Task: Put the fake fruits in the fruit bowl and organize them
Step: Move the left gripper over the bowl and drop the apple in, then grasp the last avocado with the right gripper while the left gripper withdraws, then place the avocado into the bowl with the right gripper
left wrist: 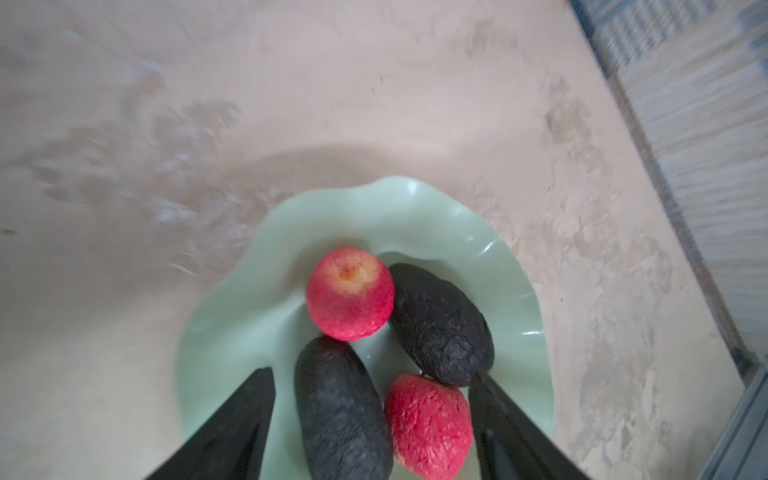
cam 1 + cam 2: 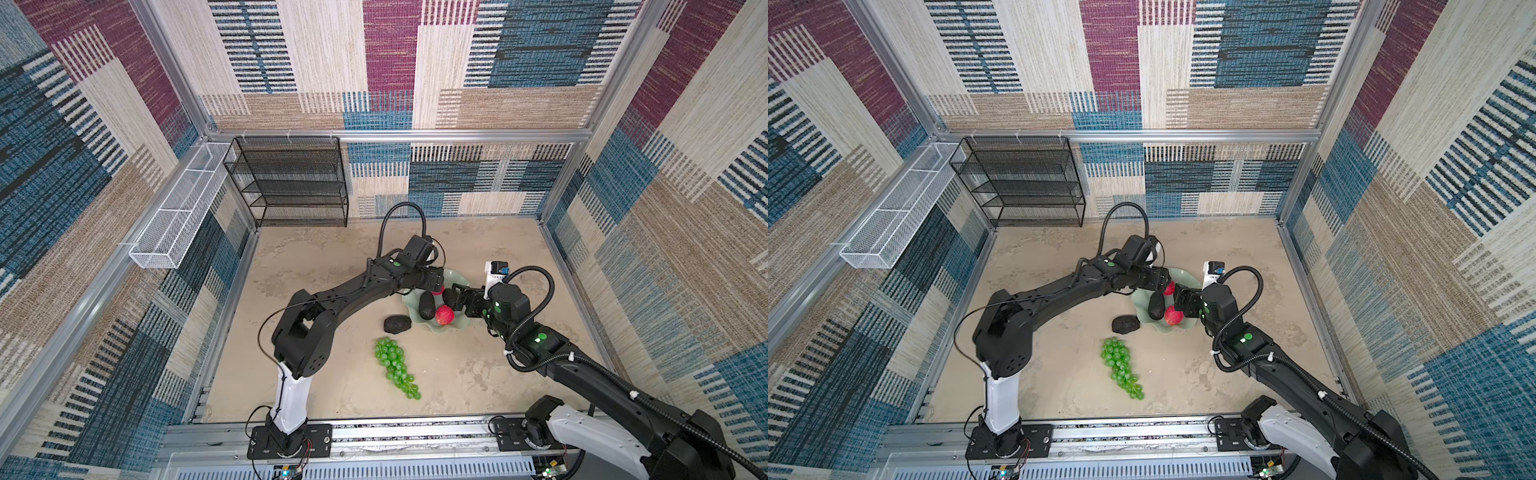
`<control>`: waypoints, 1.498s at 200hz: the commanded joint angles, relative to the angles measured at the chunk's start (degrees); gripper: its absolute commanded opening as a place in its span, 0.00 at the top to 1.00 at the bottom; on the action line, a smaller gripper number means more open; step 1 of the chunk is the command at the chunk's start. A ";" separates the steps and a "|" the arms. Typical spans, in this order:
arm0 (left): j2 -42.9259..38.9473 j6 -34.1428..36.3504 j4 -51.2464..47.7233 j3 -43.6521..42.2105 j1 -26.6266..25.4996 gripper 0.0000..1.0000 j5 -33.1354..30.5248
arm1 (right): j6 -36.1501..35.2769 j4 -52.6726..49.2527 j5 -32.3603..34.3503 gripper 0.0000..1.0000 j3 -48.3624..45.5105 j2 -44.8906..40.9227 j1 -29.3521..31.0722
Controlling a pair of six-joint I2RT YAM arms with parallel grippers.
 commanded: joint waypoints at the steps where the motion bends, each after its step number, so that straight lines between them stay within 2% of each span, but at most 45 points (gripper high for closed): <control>1: -9.62 -0.83 7.00 -7.52 3.38 0.21 -8.54 | -9.63 0.08 -7.07 0.08 4.16 4.49 0.07; 22: -21.23 -2.68 11.93 -19.67 9.21 0.20 -11.48 | -15.03 -3.38 -12.92 0.11 10.47 12.78 1.02; 51: -35.51 -5.73 11.32 -33.67 17.82 0.18 -14.81 | -21.70 -6.47 -10.02 0.12 16.72 22.56 8.75; 72: -44.47 -6.77 8.50 -42.07 22.11 0.17 -16.92 | -24.40 -10.72 -10.09 0.15 22.08 29.61 12.97; 119: -57.32 -9.91 1.92 -52.09 29.57 0.16 -16.20 | -30.00 -16.57 -7.90 0.17 28.60 38.29 18.20; 173: -61.64 -10.71 1.03 -55.20 35.02 0.16 -12.33 | -34.57 -22.56 -5.87 0.23 34.59 44.37 20.15; 279: -62.80 -10.88 1.68 -56.47 37.43 0.16 -9.53 | -35.29 -26.42 -4.99 0.24 39.96 52.20 21.17; 299: -62.67 -11.07 1.93 -56.56 37.56 0.16 -9.26 | -35.00 -26.07 -5.16 0.29 40.70 53.39 21.17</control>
